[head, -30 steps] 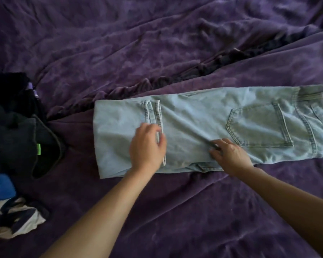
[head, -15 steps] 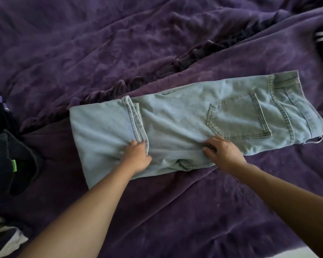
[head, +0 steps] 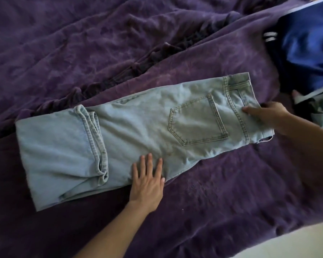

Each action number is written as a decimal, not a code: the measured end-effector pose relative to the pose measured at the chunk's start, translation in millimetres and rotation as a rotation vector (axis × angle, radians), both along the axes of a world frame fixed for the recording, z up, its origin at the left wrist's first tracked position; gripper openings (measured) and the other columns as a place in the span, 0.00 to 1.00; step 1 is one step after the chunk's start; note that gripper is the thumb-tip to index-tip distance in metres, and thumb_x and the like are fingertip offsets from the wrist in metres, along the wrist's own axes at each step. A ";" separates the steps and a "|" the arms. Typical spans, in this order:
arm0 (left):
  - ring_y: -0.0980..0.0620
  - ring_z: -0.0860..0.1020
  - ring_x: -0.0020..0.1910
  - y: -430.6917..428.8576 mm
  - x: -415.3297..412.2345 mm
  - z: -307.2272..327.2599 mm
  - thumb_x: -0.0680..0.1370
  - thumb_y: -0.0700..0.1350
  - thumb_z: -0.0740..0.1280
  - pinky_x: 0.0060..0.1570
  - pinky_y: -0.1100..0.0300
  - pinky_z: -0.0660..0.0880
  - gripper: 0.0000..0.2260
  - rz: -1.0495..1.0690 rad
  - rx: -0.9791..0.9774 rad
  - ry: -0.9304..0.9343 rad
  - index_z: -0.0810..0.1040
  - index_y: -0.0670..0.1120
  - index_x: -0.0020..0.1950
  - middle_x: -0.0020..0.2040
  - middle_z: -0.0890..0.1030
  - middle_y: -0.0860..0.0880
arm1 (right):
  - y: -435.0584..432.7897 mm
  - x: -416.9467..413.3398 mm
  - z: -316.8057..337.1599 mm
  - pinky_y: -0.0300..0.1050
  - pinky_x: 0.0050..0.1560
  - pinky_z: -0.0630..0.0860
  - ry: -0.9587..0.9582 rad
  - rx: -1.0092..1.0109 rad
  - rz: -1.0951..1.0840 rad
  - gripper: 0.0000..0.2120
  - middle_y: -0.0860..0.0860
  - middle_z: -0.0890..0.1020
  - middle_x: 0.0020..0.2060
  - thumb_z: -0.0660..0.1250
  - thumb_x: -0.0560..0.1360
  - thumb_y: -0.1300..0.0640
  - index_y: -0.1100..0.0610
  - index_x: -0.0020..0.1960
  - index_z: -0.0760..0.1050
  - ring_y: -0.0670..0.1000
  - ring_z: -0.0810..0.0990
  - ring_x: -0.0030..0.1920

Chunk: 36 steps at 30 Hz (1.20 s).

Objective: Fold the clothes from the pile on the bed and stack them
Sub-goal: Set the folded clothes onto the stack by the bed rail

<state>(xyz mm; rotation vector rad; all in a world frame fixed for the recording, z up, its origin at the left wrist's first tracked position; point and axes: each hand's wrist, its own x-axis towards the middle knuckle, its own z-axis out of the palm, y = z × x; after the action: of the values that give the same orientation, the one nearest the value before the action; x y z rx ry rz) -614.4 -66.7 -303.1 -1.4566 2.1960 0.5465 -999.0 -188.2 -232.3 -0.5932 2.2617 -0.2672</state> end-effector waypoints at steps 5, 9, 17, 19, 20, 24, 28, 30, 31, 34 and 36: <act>0.45 0.43 0.78 -19.5 8.5 12.4 0.82 0.58 0.48 0.74 0.46 0.46 0.27 0.004 0.085 0.048 0.44 0.55 0.78 0.79 0.44 0.46 | -14.0 8.0 50.1 0.54 0.37 0.82 -0.412 0.014 0.067 0.17 0.57 0.86 0.43 0.77 0.64 0.55 0.59 0.51 0.81 0.58 0.86 0.41; 0.45 0.70 0.65 -26.9 9.9 39.9 0.79 0.52 0.60 0.62 0.54 0.66 0.18 0.223 0.016 0.252 0.71 0.51 0.69 0.65 0.72 0.47 | -33.6 64.8 107.7 0.44 0.34 0.81 -0.510 -0.170 0.336 0.14 0.52 0.86 0.42 0.76 0.66 0.60 0.57 0.51 0.80 0.52 0.86 0.41; 0.43 0.78 0.49 -0.4 60.6 73.5 0.73 0.37 0.70 0.47 0.52 0.76 0.05 0.697 -0.267 0.457 0.81 0.42 0.48 0.48 0.78 0.45 | -43.6 284.8 61.5 0.47 0.48 0.76 -0.084 -0.079 1.056 0.23 0.57 0.80 0.53 0.73 0.69 0.51 0.59 0.60 0.70 0.59 0.80 0.52; 0.43 0.78 0.48 5.7 76.9 73.9 0.72 0.36 0.70 0.46 0.53 0.76 0.06 0.734 -0.341 0.435 0.81 0.42 0.48 0.47 0.78 0.45 | -33.0 321.8 29.7 0.48 0.49 0.78 -0.242 0.033 1.047 0.23 0.57 0.80 0.54 0.71 0.72 0.54 0.59 0.63 0.70 0.58 0.81 0.52; 0.43 0.78 0.49 6.9 84.3 73.3 0.72 0.36 0.70 0.48 0.53 0.76 0.07 0.744 -0.366 0.439 0.81 0.42 0.49 0.48 0.78 0.45 | -26.6 331.8 17.2 0.46 0.46 0.79 -0.348 0.080 0.999 0.22 0.57 0.81 0.54 0.71 0.72 0.56 0.58 0.64 0.70 0.56 0.82 0.49; 0.41 0.75 0.57 1.1 92.2 67.1 0.75 0.40 0.68 0.55 0.44 0.74 0.12 0.650 -0.420 0.425 0.80 0.44 0.58 0.57 0.76 0.42 | -7.6 304.3 -9.7 0.27 0.34 0.70 -0.260 -0.254 0.749 0.11 0.50 0.83 0.47 0.68 0.75 0.56 0.53 0.56 0.79 0.46 0.80 0.40; 0.39 0.64 0.71 -20.3 65.1 55.0 0.79 0.50 0.62 0.66 0.36 0.63 0.19 0.318 -0.358 0.294 0.69 0.54 0.70 0.72 0.67 0.43 | -14.7 215.8 -18.0 0.46 0.48 0.72 0.224 -0.414 0.464 0.13 0.51 0.79 0.53 0.68 0.73 0.50 0.50 0.57 0.77 0.55 0.78 0.53; 0.40 0.55 0.76 -28.6 58.0 40.2 0.82 0.54 0.55 0.69 0.32 0.52 0.21 0.221 -0.212 0.210 0.57 0.58 0.75 0.77 0.57 0.47 | -22.5 184.7 -24.2 0.51 0.53 0.73 0.185 -0.291 0.340 0.20 0.54 0.79 0.56 0.69 0.72 0.45 0.53 0.60 0.75 0.57 0.78 0.54; 0.40 0.53 0.76 -31.2 58.1 31.0 0.82 0.54 0.53 0.69 0.32 0.49 0.22 0.223 -0.145 0.174 0.52 0.60 0.76 0.78 0.54 0.49 | -25.1 177.8 -27.8 0.52 0.52 0.75 0.044 -0.214 0.249 0.23 0.55 0.80 0.54 0.70 0.72 0.43 0.54 0.62 0.75 0.56 0.79 0.50; 0.41 0.54 0.75 -33.3 64.4 13.9 0.82 0.55 0.50 0.69 0.33 0.50 0.23 0.252 -0.048 0.117 0.47 0.60 0.76 0.78 0.54 0.50 | -19.1 181.9 -33.7 0.49 0.42 0.79 -0.366 -0.069 0.118 0.21 0.53 0.82 0.43 0.72 0.72 0.46 0.57 0.59 0.77 0.53 0.81 0.39; 0.41 0.57 0.74 -35.5 68.0 15.4 0.82 0.54 0.51 0.69 0.35 0.52 0.23 0.234 -0.021 0.129 0.48 0.60 0.77 0.78 0.56 0.50 | -15.3 194.8 -28.6 0.47 0.41 0.79 -0.397 -0.060 0.210 0.18 0.55 0.84 0.45 0.74 0.71 0.52 0.60 0.57 0.78 0.54 0.83 0.41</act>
<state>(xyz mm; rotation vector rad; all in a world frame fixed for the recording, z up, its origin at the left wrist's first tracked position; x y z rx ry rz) -546.4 -102.2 -287.7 -1.7472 2.1453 0.7154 -804.2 -203.5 -261.0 -0.7323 1.8015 -0.3177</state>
